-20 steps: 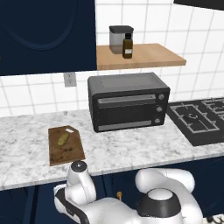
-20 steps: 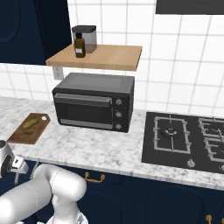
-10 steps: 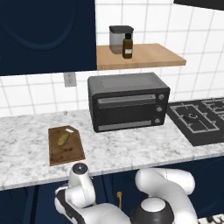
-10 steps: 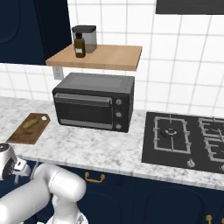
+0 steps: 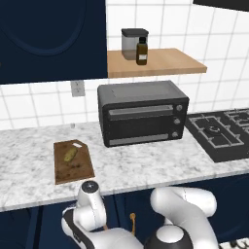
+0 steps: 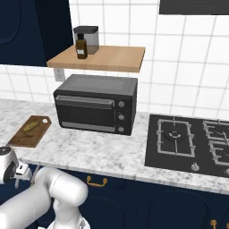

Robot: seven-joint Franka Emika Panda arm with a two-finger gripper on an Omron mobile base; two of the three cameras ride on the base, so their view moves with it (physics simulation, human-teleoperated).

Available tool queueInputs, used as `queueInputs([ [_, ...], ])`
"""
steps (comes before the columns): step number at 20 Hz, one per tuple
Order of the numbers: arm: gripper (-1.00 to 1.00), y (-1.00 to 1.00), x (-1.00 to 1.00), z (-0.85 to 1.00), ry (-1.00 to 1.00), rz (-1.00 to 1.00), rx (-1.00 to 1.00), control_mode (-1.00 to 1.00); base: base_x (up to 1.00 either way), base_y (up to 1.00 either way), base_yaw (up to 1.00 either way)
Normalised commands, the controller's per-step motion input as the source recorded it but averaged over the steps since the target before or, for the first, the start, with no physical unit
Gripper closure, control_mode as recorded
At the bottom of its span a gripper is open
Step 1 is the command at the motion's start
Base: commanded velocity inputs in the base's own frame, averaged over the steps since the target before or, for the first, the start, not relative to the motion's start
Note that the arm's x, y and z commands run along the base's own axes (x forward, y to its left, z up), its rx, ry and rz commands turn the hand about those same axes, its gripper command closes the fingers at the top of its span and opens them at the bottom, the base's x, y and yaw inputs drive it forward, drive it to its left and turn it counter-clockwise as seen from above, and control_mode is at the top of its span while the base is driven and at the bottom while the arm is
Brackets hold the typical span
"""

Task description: Place the appropriate cutting tool for cutting the potato skin on the cutting board.

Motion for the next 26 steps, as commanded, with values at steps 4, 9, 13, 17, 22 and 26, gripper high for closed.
queueInputs([
  [4, -1.00, 0.00, 0.00, -0.29, 0.00, 0.00, 0.00, -1.00, 0.00, 0.00, 0.00],
  [9, -1.00, 0.00, 0.00, -0.17, 0.05, 0.00, 0.00, -1.00, 0.00, 0.00, 0.00],
  [13, -1.00, 0.00, 0.00, 0.00, 0.00, 0.00, 0.00, -1.00, 0.00, 0.00, 0.00],
  [17, -1.00, 0.00, 0.00, -0.06, 0.00, 0.00, 0.00, -1.00, 0.00, 0.00, 0.00],
  [22, 1.00, 0.05, 0.00, -0.32, 0.00, 0.00, -0.05, -1.00, 0.00, 0.00, 0.00],
  [26, 1.00, 0.00, 0.00, -0.05, 0.00, 0.00, 0.00, -1.00, 0.00, 0.00, 0.00],
])
